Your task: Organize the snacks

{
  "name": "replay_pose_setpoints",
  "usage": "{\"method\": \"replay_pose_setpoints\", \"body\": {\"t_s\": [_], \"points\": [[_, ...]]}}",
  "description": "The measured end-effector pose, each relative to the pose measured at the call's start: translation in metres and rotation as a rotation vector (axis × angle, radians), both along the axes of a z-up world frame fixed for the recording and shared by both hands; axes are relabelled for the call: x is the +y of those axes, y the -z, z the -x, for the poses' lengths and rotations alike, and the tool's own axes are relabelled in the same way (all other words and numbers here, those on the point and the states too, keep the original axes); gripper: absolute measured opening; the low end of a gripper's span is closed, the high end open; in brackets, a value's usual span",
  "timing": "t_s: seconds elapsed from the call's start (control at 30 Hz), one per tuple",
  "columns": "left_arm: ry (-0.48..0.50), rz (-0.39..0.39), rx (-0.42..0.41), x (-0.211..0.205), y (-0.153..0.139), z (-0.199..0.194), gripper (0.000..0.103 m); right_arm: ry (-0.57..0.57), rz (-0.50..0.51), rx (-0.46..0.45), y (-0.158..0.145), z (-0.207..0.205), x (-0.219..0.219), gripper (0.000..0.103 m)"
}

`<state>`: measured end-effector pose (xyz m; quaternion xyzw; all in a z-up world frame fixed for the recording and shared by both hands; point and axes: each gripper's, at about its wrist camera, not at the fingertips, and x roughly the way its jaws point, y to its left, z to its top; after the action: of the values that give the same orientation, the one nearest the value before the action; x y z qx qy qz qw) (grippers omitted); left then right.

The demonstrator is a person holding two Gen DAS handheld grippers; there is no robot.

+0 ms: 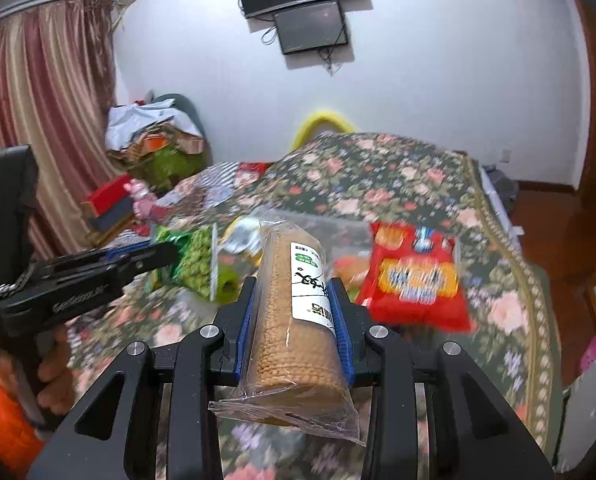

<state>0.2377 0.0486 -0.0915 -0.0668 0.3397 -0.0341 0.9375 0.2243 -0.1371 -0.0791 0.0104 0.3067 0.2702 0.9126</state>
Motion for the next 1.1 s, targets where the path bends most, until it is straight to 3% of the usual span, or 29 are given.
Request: {"method": "replay_pose_setpoints", "body": {"t_s": [0.27,0.5,0.63,0.8,1.1], "points": [[0.004,-0.033,0.026,-0.008,0.014,-0.032,0.020,0.061,0.035,0.025,0.014,-0.045,0.015,0.031],[-0.004,-0.041,0.048,-0.007,0.028,-0.041,0.021,0.092,0.092,0.071,0.034,-0.058,0.027,0.032],[-0.012,-0.043,0.043,-0.007,0.029,-0.038,0.025,0.093,0.129,0.048,0.030,-0.050,0.031,0.035],[-0.020,-0.028,0.042,-0.005,0.026,-0.033,0.048,0.073,0.123,0.055,0.024,-0.040,0.026,0.049],[-0.003,-0.034,-0.026,-0.009,-0.007,0.001,0.048,0.034,0.084,0.021,-0.002,-0.006,0.014,0.052]]}}
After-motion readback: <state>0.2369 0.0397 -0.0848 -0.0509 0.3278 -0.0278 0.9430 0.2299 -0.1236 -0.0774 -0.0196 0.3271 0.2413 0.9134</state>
